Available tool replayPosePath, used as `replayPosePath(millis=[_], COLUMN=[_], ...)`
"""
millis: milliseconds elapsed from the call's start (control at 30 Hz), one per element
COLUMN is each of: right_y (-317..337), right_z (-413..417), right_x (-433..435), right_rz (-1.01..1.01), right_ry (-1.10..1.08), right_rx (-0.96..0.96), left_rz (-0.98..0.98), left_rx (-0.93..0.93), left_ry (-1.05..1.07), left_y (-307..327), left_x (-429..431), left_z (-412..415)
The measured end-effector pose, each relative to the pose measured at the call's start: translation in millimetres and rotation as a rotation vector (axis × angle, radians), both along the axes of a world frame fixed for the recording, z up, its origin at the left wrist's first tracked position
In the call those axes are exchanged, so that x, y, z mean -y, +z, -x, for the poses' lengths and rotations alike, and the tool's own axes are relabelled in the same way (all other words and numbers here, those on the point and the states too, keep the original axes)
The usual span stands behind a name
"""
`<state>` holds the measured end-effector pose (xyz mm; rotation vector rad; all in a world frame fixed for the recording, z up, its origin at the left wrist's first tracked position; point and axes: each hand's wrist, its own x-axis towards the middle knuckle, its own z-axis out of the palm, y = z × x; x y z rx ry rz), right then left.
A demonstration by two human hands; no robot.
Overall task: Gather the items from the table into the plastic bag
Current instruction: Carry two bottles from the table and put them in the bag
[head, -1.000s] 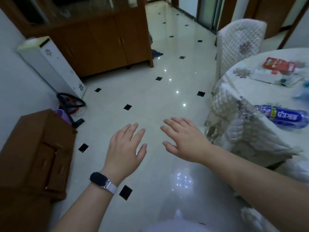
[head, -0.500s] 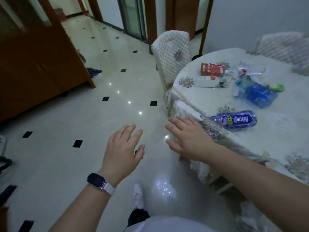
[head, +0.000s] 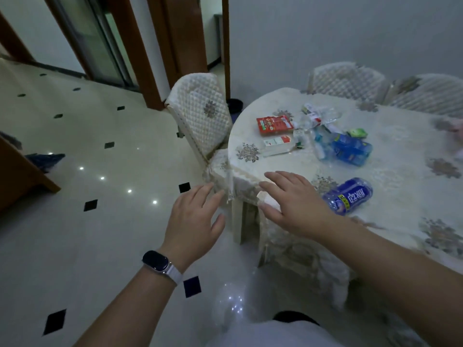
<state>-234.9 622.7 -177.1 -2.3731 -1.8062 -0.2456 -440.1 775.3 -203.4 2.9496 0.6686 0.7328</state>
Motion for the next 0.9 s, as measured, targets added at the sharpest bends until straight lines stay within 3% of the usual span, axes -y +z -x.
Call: replayPosePath(millis=[333,900], right_y=[-15,-98], right_z=[-56,-195], right_x=[-1,-2], right_rz=[0.063,-0.005], right_ry=[-0.379,-0.861], right_rx=[-0.078,-0.298], left_rz=[0.07,0.071], left_rx=[-0.09,-0.349], left_ry=[-0.267,-0.456], left_y=[-13,-42], left_x=[-69,-124], left_z=[-102,-316])
